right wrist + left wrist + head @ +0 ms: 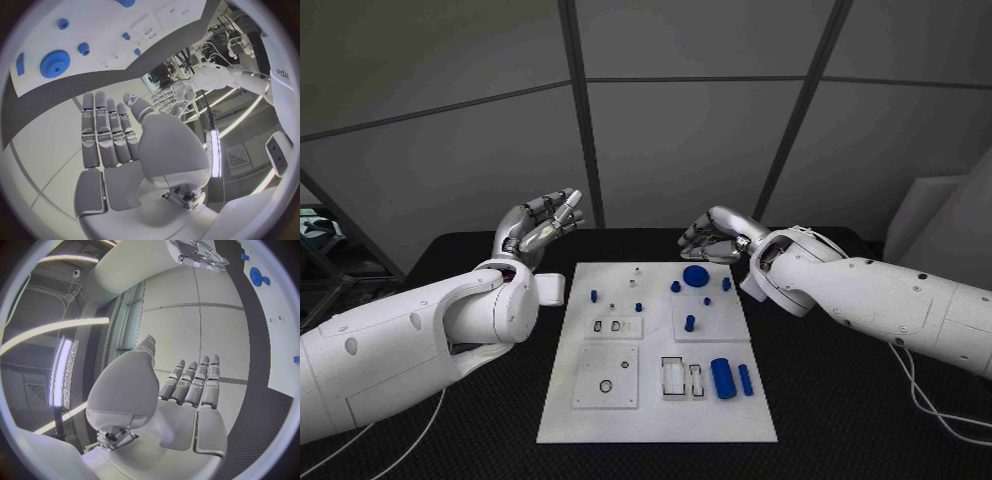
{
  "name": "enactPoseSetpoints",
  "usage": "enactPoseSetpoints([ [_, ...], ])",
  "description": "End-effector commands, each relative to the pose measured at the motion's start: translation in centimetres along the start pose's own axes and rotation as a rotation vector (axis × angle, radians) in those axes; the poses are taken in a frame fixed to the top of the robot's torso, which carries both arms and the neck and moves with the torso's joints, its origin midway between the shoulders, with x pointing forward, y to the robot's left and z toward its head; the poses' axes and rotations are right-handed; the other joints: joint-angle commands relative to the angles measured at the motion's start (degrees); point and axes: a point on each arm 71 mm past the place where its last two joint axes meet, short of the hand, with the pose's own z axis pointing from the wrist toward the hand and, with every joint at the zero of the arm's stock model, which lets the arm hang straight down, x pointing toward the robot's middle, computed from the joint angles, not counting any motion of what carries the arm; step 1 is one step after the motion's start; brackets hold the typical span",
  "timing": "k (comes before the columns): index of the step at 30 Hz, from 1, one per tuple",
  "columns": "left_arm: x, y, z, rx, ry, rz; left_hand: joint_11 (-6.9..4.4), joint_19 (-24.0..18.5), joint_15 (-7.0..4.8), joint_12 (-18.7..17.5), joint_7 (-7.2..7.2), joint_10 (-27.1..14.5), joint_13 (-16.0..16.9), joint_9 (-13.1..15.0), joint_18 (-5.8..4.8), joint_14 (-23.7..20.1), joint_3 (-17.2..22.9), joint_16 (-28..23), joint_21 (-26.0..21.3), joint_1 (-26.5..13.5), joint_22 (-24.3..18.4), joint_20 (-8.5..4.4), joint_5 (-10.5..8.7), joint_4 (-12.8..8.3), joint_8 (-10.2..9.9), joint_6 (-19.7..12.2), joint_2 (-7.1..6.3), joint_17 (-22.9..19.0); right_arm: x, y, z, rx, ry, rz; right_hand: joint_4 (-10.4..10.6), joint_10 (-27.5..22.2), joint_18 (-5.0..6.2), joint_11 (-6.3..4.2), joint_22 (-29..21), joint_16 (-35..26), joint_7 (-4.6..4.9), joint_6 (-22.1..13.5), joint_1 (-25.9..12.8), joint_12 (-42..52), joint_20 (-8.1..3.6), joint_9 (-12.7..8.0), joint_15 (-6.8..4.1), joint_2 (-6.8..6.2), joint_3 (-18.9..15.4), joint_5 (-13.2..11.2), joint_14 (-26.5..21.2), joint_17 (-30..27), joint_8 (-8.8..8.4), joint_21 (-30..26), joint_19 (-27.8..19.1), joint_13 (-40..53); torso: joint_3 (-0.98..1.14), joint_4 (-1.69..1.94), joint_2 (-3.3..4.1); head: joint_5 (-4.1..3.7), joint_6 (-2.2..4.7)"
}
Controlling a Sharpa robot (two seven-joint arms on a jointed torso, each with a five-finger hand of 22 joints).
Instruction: Assemble the parts on the task board
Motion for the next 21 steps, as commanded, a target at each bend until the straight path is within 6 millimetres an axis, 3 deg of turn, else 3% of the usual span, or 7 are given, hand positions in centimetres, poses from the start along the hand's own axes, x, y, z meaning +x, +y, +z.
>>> enactPoseSetpoints([
  [1, 0.5, -0.5, -0.5, 0.011, 0.038, -0.015, -0.16, 1.5, -0.18, 0.3, 5.79, 1.2, 0.1, 0.1, -3.8, 1.9, 0.0, 0.3, 0.8, 0.6, 0.3, -0.03, -0.25, -0.3, 0.1, 0.9, 0.09, 0.2, 0.5, 0.5, 0.2, 0.03, 0.076, -0.217, -0.2, 3.7, 1.1, -2.03, 5.7, 5.2, -1.42, 2.6, -0.3, -0.5, -3.53, 0.1, -3.39, -2.46, 1.4, 0.0, 11.6, 4.2, -0.77, 10.1, 6.1, 0.1, -0.34, 0.79, 1.78, -0.65, 0.16],
  [3, 0.5, -0.7, -0.9, 0.009, 0.046, -0.019, -0.24, 2.0, -0.31, 0.3, 5.8, 1.8, 0.1, 0.1, -3.68, 3.0, 0.0, 0.5, 1.1, 0.6, 0.4, -0.05, -0.26, -0.4, 0.1, 1.3, 0.21, 0.2, 0.6, 0.8, 0.2, 0.029, 0.089, -0.261, -0.1, 3.4, 1.06, -2.2, 7.2, 7.0, -1.74, 2.6, -0.6, -0.6, -4.06, 0.0, -3.95, -3.07, 1.7, 0.2, 13.6, 5.6, -1.06, 12.6, 6.9, 0.1, -0.46, 1.03, 2.33, -0.93, 0.2],
  [9, 0.8, -1.2, -1.8, 0.004, 0.067, -0.028, -0.33, 2.5, -0.43, 0.4, 5.82, 2.4, 0.2, 0.1, -3.55, 4.1, 0.0, 0.6, 1.5, 0.7, 0.4, -0.07, -0.28, -0.4, 0.0, 1.6, 0.32, 0.3, 0.9, 1.3, 0.3, 0.034, 0.119, -0.36, 0.9, 1.5, 1.02, -2.48, 11.6, 14.6, -2.01, 2.0, -1.5, -0.5, -4.61, -0.1, -4.27, -4.67, 3.4, 0.0, 13.7, 11.4, -1.39, 19.1, 6.3, 0.1, -0.76, 1.71, 3.48, -1.72, 0.28],
  [15, 1.0, -1.4, -2.1, 0.0, 0.077, -0.033, -0.35, 2.5, -0.45, 0.4, 5.82, 2.5, 0.2, 0.1, -3.53, 4.2, 0.0, 0.6, 1.5, 0.7, 0.4, -0.07, -0.28, -0.4, 0.0, 1.7, 0.35, 0.3, 1.1, 1.5, 0.4, 0.047, 0.137, -0.41, 2.1, -0.7, 1.01, -2.22, 15.4, 21.7, -2.19, 1.0, -2.0, -0.5, -4.45, -0.1, -4.29, -5.76, 4.7, -0.2, 13.8, 16.4, -1.41, 24.2, 5.5, 0.1, -0.9, 2.05, 4.26, -2.1, 0.61],
  [21, 1.2, -1.4, -2.3, -0.002, 0.087, -0.039, -0.41, 2.9, -0.54, 0.4, 5.88, 2.8, 0.2, 0.1, -3.44, 5.1, 0.0, 0.7, 1.8, 0.8, 0.5, -0.08, -0.3, -0.5, -0.1, 1.9, 0.52, 0.3, 1.3, 1.5, 0.6, 0.061, 0.155, -0.441, 3.3, -2.2, -0.27, -2.05, 25.9, 28.3, -2.31, 0.2, -1.5, -0.3, -4.18, 0.0, -4.19, -6.33, 5.4, -0.3, 12.5, 20.8, -1.29, 33.2, 7.9, 0.2, -1.01, 2.39, 4.78, -2.25, 0.62],
])
